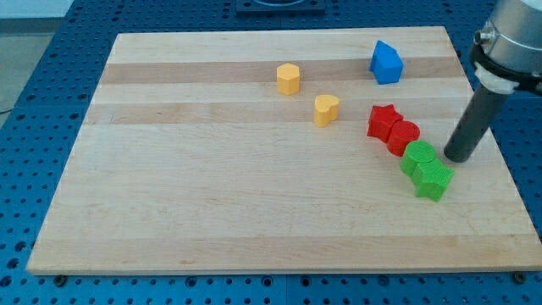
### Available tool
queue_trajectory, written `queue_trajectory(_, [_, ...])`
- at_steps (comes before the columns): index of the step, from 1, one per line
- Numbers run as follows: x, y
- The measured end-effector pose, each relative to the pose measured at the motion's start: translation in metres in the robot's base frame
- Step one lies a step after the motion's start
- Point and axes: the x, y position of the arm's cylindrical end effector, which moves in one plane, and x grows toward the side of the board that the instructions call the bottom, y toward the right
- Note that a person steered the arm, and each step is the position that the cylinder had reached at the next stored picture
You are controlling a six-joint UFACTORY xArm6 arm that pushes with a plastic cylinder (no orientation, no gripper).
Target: Push the green blocks towards the bottom of the board
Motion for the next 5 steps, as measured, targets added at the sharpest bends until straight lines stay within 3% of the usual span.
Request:
queue_trajectory(3, [-0.029,-0.104])
queue_trajectory(5, [-0.006,-0.051])
